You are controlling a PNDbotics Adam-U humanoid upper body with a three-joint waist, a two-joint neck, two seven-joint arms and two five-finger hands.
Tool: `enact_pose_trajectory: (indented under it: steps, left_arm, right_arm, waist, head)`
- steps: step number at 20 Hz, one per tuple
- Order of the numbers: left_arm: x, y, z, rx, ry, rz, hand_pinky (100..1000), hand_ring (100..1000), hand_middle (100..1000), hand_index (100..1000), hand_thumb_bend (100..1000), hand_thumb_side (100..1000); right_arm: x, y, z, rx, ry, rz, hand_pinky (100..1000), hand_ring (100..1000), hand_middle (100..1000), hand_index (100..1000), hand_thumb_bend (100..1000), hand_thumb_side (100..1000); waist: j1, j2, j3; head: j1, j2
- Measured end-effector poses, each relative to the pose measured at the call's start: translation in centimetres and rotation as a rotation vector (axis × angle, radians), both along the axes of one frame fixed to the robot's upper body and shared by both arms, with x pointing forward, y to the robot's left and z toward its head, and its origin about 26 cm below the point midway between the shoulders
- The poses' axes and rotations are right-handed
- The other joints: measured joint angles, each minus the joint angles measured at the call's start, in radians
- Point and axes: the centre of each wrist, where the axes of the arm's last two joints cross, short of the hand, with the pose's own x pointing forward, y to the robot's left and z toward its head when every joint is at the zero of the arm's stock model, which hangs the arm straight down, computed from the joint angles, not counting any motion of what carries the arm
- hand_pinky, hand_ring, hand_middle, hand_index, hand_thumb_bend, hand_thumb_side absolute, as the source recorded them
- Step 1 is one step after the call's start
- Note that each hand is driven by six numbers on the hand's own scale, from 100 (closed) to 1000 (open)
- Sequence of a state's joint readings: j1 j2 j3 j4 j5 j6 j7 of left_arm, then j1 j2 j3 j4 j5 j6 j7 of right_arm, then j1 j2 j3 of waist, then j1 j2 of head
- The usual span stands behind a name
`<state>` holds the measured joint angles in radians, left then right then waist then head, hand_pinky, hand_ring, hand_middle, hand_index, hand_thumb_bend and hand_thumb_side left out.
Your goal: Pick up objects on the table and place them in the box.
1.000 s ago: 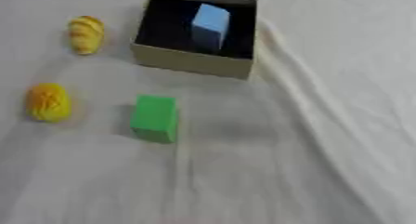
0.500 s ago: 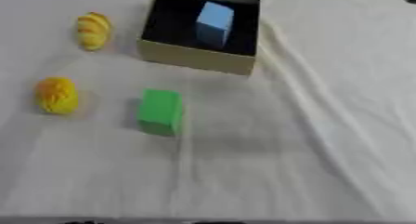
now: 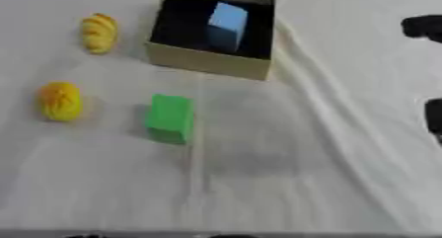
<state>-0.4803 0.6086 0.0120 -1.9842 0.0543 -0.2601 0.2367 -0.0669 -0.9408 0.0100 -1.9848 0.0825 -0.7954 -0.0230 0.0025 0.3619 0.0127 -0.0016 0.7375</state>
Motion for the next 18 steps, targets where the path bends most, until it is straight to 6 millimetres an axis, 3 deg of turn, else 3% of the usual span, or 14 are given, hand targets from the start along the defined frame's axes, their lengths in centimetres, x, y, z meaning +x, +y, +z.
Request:
enact_pose_trajectory:
  steps: [11, 18]
  left_arm:
    - [0.0, -0.3, 0.5, 0.08, 0.003, -0.011, 699, 708, 707, 851, 100, 591]
    - [0.0, -1.1, 1.8, 0.261, -0.037, 0.025, 714, 720, 712, 869, 125, 444]
  right_arm:
    - [0.4, 1.2, -0.1, -0.102, -0.04, 0.021, 908, 905, 843, 912, 100, 532]
    - [0.4, 1.5, -0.5, -0.12, -0.035, 0.025, 911, 905, 841, 910, 100, 535]
  waist:
    - [0.0, 0.022, -0.001]
    - [0.002, 0.02, -0.003]
  head:
    - [-0.011, -0.034]
    - [-0.011, -0.034]
